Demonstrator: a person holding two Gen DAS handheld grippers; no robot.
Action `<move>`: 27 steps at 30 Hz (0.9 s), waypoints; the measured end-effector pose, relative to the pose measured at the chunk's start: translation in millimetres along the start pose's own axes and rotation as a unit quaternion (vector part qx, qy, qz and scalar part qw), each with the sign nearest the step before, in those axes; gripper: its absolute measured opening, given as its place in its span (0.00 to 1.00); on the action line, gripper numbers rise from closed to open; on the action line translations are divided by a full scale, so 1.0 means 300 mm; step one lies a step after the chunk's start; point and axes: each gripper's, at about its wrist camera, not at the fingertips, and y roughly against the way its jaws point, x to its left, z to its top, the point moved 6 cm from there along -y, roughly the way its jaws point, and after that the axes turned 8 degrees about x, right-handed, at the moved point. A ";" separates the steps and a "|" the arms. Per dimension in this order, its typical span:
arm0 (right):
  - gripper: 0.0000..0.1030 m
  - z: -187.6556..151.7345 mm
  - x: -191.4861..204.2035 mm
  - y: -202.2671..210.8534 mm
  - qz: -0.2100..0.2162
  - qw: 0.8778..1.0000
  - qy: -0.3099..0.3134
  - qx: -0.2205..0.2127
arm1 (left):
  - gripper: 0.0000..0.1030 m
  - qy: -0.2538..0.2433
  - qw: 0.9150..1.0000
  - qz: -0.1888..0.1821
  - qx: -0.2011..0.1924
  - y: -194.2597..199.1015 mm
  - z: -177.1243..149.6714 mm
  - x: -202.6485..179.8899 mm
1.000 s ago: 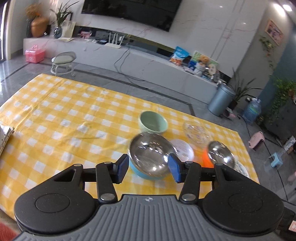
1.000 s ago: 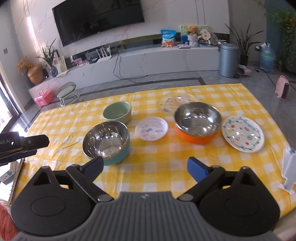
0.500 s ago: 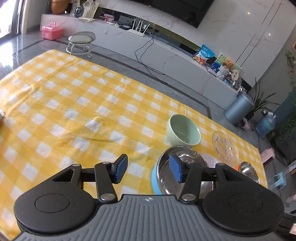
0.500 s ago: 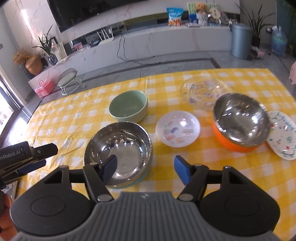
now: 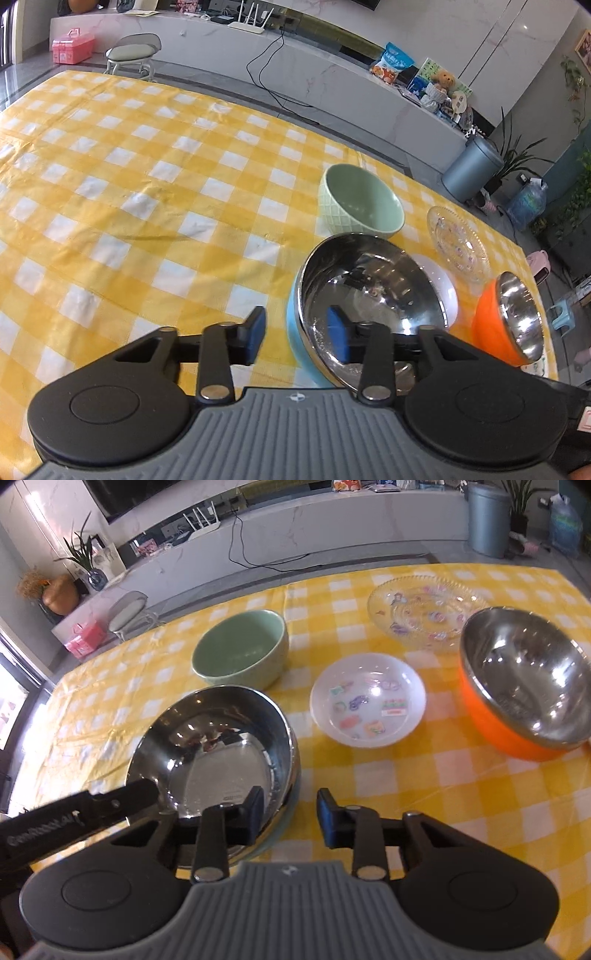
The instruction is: Organize plates and bowls
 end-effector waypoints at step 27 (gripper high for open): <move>0.17 -0.264 -0.031 0.281 0.071 0.997 -0.025 0.023 | 0.13 -0.016 1.000 0.008 -0.010 0.310 -0.216 -0.091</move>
